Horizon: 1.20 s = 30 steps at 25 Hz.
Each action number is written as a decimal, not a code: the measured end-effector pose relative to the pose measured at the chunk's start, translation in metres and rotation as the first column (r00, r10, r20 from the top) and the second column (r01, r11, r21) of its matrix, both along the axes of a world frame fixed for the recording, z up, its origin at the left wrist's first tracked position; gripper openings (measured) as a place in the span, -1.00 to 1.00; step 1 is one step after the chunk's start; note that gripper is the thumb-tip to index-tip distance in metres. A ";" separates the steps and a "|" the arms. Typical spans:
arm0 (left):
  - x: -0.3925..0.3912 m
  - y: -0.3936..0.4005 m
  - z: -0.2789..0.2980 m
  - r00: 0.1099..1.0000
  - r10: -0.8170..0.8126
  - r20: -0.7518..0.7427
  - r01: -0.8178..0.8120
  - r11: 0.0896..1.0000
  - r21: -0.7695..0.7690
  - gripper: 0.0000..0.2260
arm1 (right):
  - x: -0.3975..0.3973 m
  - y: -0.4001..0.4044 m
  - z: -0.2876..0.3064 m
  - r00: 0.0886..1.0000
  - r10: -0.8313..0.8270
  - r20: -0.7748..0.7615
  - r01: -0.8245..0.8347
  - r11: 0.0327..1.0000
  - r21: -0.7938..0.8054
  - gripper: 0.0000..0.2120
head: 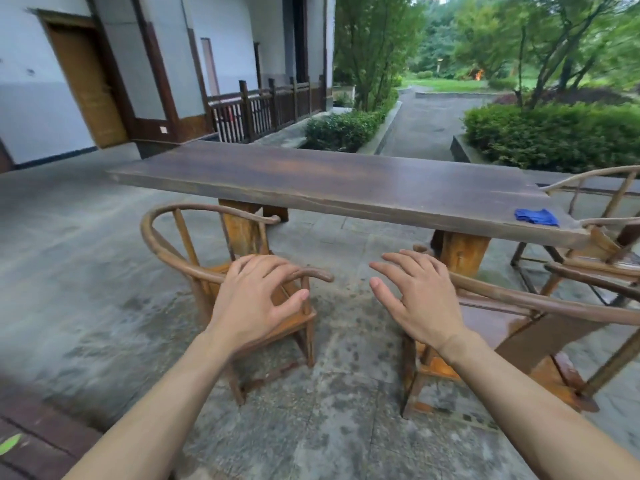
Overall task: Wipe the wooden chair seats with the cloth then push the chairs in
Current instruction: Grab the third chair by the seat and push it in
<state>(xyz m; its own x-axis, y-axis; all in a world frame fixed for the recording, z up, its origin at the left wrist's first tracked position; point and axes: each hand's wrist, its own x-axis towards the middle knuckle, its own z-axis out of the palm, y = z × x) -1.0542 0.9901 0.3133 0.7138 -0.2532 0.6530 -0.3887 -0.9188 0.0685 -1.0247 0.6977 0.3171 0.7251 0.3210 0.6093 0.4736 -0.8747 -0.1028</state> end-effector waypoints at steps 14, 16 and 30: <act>-0.150 0.236 -0.017 0.822 0.569 0.022 -0.569 0.822 -0.016 -0.53 | -0.003 0.270 -0.011 0.870 0.492 -0.022 -0.492 0.870 0.025 -0.55; -0.162 0.262 -0.020 0.781 0.625 0.015 -0.624 0.781 -0.029 -0.53 | 0.000 0.305 -0.009 0.844 0.535 -0.036 -0.535 0.845 0.024 -0.53; -0.062 0.374 -0.038 0.750 0.660 0.037 -0.658 0.751 -0.050 -0.55 | 0.113 0.432 -0.018 0.815 0.578 0.049 -0.580 0.814 0.042 -0.54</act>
<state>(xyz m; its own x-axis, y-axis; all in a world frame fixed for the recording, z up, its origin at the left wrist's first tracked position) -1.1167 1.3639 0.2754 0.6622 0.2896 0.6911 0.3093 -0.9457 0.0999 -0.9118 1.1295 0.2988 0.3953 0.6422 0.6568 0.8945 -0.4317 -0.1163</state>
